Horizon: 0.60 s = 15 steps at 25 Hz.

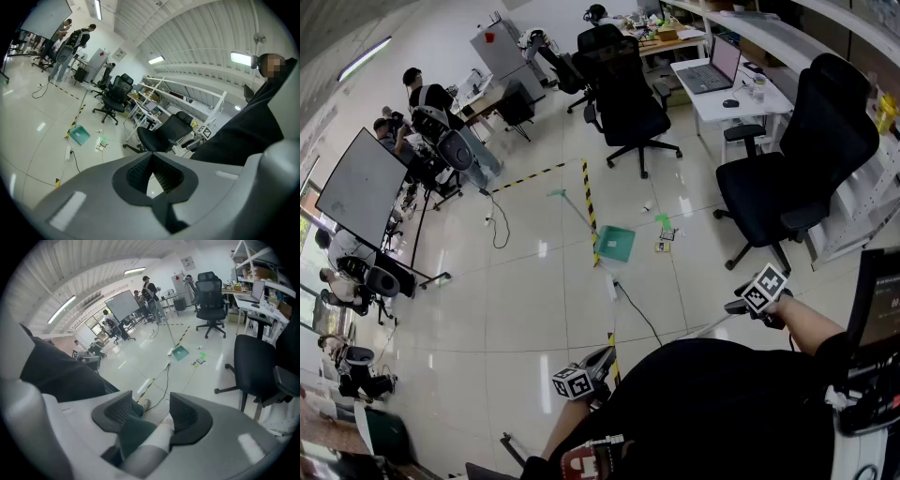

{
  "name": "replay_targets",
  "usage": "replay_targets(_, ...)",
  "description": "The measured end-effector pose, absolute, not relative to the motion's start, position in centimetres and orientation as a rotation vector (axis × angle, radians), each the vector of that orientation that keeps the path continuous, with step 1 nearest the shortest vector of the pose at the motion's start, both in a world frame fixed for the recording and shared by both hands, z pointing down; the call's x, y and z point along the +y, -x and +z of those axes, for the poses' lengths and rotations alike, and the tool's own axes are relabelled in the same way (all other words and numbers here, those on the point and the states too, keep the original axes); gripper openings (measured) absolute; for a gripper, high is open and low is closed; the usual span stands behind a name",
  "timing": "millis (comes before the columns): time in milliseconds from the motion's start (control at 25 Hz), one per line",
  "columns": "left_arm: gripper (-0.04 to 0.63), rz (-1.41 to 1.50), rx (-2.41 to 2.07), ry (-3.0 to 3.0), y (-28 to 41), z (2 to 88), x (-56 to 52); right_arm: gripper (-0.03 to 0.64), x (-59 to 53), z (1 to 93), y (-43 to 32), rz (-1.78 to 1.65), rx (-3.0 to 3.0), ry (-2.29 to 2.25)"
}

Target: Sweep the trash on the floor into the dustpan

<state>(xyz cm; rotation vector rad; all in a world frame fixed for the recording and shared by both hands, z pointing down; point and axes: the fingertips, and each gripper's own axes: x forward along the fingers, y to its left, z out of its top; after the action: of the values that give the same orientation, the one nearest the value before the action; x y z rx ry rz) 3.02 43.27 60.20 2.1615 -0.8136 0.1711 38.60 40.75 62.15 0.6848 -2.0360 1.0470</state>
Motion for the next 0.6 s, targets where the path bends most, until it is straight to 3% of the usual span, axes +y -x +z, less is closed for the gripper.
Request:
replay_targets(360,-0.006,0.186,-0.790,-2.188,-4.3,60.1,40.3,0.249,35.8,62.4,-38.9,0.974,-2.029,-0.655)
replay_targets(600,-0.006,0.136,-0.745,-2.192,-0.9,62.1,34.9,0.247,31.2,63.1,-35.9,0.961,-1.984,-0.671)
